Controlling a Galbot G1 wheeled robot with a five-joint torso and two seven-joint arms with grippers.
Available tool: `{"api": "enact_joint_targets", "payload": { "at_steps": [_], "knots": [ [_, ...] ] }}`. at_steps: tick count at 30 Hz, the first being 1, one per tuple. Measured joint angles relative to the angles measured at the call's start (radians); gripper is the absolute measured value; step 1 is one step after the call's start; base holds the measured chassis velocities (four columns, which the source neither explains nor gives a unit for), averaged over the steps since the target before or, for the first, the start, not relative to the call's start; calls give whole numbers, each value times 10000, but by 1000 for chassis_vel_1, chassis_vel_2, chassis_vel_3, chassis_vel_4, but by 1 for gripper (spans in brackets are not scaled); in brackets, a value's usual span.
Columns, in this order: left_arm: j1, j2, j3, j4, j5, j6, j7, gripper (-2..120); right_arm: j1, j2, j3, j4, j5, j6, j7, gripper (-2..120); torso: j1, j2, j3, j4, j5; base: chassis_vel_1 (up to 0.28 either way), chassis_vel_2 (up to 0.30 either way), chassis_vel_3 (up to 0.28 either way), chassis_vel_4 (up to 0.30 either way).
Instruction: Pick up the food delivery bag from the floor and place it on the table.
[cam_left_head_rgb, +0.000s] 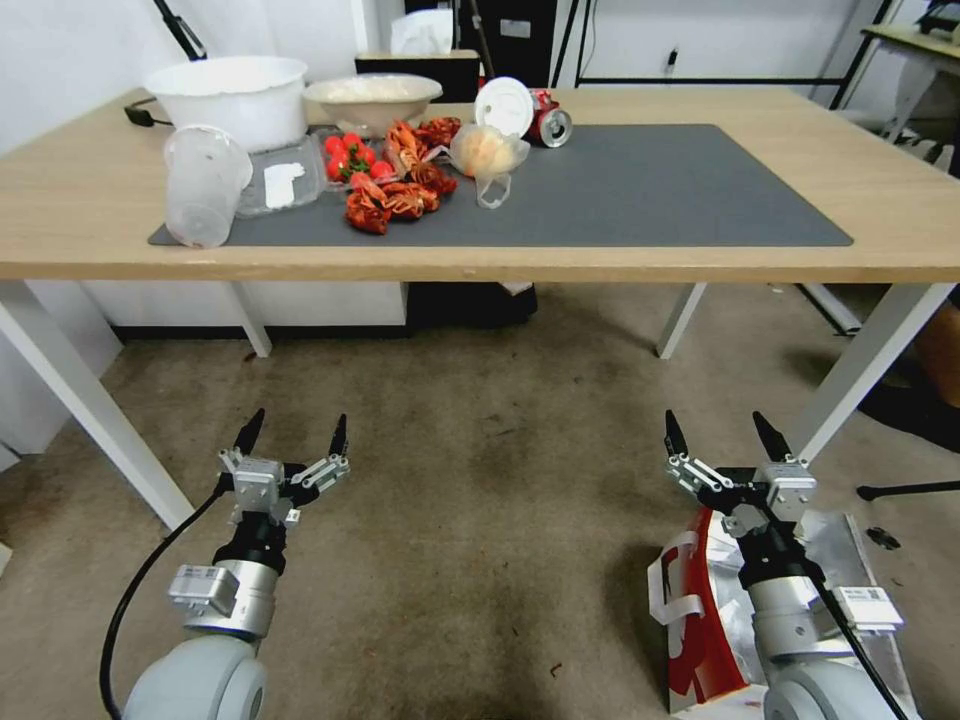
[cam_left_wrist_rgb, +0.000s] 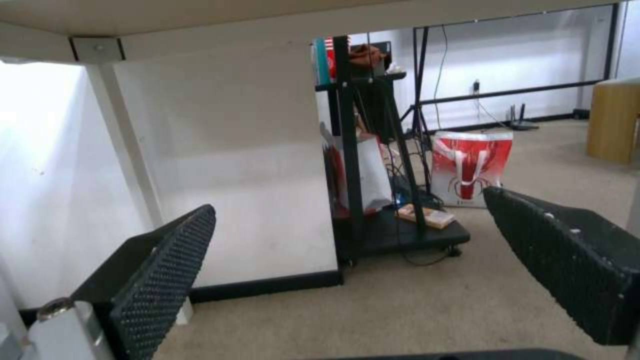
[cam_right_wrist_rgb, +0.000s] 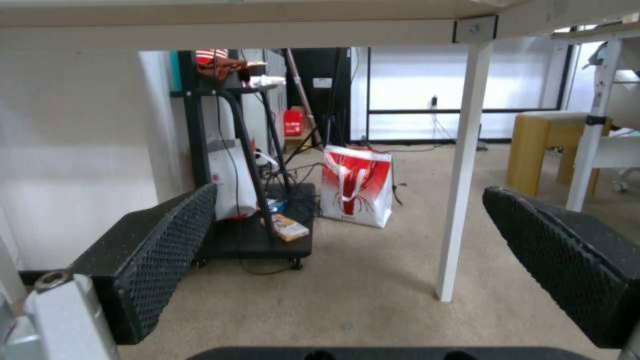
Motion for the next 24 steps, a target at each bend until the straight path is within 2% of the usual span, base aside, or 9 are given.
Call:
{"api": "enact_joint_targets", "payload": {
  "at_steps": [24],
  "knots": [
    [137, -48, -10, -198, 22, -25, 3, 100, 42, -11, 135, 188, 147, -87, 12, 100, -172, -1012, -841, 0, 0, 0, 0, 0, 0]
  ]
}}
